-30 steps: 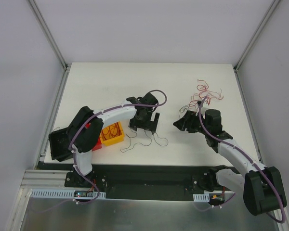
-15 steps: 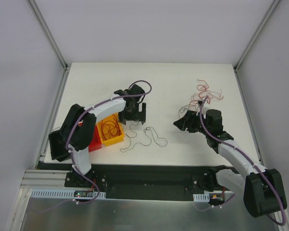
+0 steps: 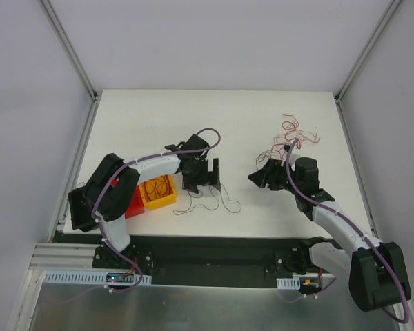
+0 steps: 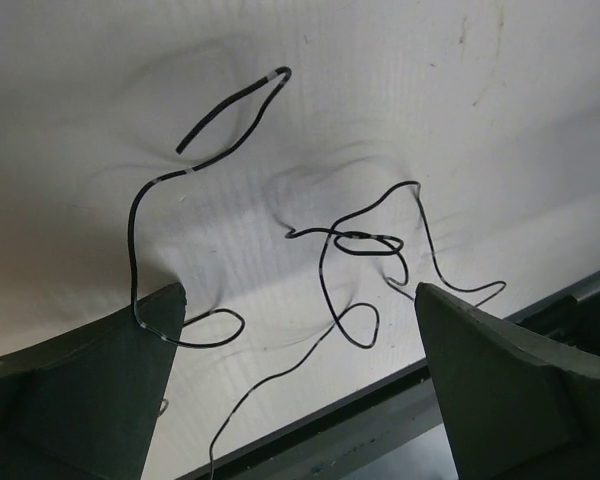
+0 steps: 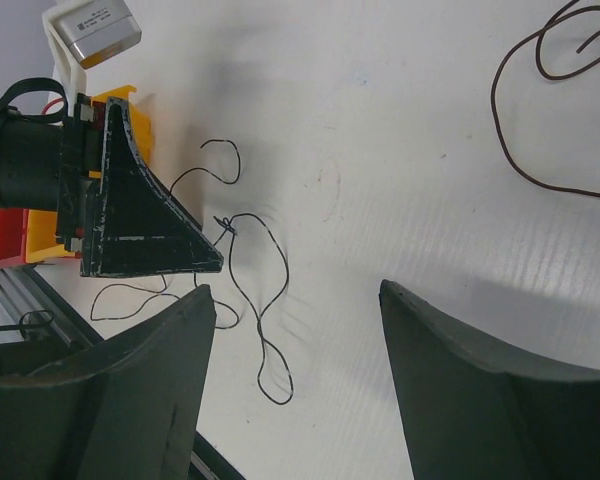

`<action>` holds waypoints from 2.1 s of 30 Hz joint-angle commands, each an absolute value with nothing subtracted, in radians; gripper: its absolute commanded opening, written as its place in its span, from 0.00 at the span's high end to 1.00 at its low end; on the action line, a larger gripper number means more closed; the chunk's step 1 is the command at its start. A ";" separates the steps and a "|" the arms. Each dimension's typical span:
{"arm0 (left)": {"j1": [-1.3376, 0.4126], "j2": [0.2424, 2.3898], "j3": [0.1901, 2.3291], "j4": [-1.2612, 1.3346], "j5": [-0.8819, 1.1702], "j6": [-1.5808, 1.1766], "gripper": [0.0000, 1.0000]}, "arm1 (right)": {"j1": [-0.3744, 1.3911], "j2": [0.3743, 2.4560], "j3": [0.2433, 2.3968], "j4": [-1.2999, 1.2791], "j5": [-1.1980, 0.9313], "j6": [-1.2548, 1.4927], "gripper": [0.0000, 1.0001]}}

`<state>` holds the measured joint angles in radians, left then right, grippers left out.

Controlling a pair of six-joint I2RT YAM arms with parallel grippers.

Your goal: Untangle the cables

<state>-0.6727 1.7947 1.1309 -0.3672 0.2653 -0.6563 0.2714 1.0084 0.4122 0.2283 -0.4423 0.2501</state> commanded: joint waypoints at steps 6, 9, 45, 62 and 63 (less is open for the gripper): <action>-0.709 1.775 1.110 -0.209 0.328 -0.693 0.01 | 0.265 1.012 0.407 0.285 -0.463 0.255 0.31; -0.718 1.824 1.152 -0.264 0.289 -0.718 0.01 | 0.265 1.019 0.403 0.290 -0.463 0.255 0.31; -0.225 1.102 1.128 -0.646 -0.745 -0.256 1.00 | 0.262 1.038 0.405 0.291 -0.454 0.255 0.32; 0.058 1.131 0.948 -0.637 -1.260 -0.402 1.00 | 0.262 1.049 0.400 0.318 -0.488 0.275 0.32; 0.058 1.131 0.945 -0.637 -1.223 -0.403 1.00 | 0.264 1.046 0.399 0.319 -0.489 0.275 0.32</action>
<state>0.0479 1.1370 0.9527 -0.6346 -1.1332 -0.3748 0.2695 1.0622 0.4080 0.2581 -0.4595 0.2676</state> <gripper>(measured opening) 0.008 0.685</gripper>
